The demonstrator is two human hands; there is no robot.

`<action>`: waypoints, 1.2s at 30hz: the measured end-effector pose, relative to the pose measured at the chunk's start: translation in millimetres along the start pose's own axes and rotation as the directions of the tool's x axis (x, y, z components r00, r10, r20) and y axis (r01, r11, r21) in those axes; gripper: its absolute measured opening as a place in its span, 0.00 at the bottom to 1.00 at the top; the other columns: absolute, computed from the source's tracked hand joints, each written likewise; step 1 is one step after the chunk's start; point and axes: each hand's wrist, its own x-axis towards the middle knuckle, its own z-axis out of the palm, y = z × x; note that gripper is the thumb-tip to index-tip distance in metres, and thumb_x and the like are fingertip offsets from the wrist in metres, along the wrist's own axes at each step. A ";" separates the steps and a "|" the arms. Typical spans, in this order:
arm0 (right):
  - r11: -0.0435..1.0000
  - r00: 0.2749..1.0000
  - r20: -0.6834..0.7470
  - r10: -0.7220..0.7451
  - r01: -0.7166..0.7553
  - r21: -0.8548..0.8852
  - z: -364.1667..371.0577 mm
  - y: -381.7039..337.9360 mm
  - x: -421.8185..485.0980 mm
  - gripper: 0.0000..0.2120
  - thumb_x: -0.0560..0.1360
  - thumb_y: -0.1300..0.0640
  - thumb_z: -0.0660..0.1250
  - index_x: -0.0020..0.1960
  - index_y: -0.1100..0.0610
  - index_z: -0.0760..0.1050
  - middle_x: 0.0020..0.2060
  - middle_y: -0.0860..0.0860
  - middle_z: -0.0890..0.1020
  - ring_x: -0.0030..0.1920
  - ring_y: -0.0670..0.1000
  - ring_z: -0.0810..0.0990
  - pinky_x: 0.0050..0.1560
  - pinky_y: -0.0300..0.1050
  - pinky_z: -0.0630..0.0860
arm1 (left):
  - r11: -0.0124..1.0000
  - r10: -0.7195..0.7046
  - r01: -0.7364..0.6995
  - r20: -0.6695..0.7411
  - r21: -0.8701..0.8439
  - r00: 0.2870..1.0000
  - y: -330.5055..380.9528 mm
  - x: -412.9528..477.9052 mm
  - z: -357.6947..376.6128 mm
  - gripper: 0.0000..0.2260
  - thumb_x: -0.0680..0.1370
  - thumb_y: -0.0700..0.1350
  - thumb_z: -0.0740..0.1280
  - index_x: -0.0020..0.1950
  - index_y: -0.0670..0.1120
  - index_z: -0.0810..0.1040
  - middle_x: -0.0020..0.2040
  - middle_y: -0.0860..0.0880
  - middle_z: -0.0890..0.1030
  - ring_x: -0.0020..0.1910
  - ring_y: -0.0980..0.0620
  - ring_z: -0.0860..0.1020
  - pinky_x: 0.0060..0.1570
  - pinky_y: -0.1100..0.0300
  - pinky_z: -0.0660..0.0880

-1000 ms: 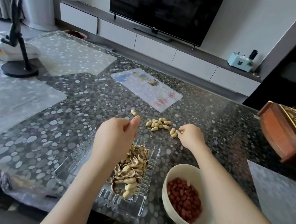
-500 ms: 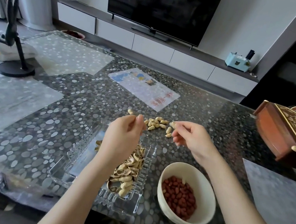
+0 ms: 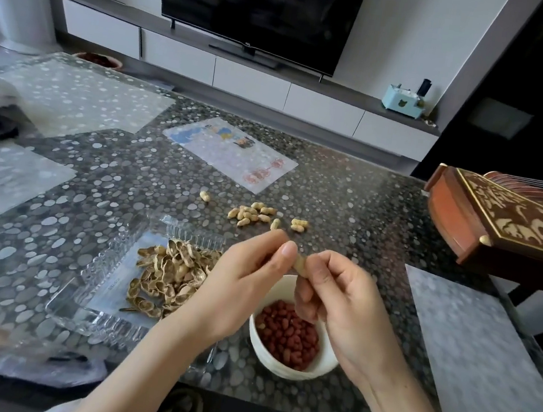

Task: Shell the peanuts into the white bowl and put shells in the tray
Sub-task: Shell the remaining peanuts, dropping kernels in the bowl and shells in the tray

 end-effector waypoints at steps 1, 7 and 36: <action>1.000 1.000 -0.005 -0.001 0.001 -0.015 -0.9 0.0 -0.8 0.16 0.73 0.50 0.63 0.43 0.64 0.75 0.27 0.49 0.74 0.30 0.48 0.70 0.29 0.37 0.69 | 1.000 -0.002 0.002 0.006 0.011 1.000 0.0 -0.5 1.1 0.14 0.78 0.52 0.58 0.36 0.47 0.70 0.32 0.57 0.68 0.33 0.59 0.66 0.35 0.64 0.64; 0.997 0.998 -0.064 -0.028 0.032 0.070 -10.3 3.5 -6.5 0.14 0.75 0.48 0.65 0.44 0.60 0.77 0.32 0.53 0.80 0.34 0.51 0.77 0.36 0.40 0.74 | 0.975 -0.047 0.056 0.045 -0.217 0.998 8.8 0.6 11.0 0.11 0.80 0.45 0.60 0.40 0.41 0.72 0.32 0.58 0.75 0.34 0.61 0.71 0.38 0.70 0.68; 0.856 0.874 -0.277 -0.399 0.247 -0.455 -5.0 19.2 -0.5 0.09 0.78 0.53 0.64 0.44 0.55 0.81 0.40 0.47 0.82 0.45 0.47 0.82 0.45 0.33 0.76 | 0.790 -0.359 0.339 0.063 -0.511 0.931 -10.4 5.0 32.6 0.10 0.72 0.49 0.69 0.32 0.48 0.76 0.30 0.50 0.70 0.32 0.54 0.68 0.44 0.54 0.69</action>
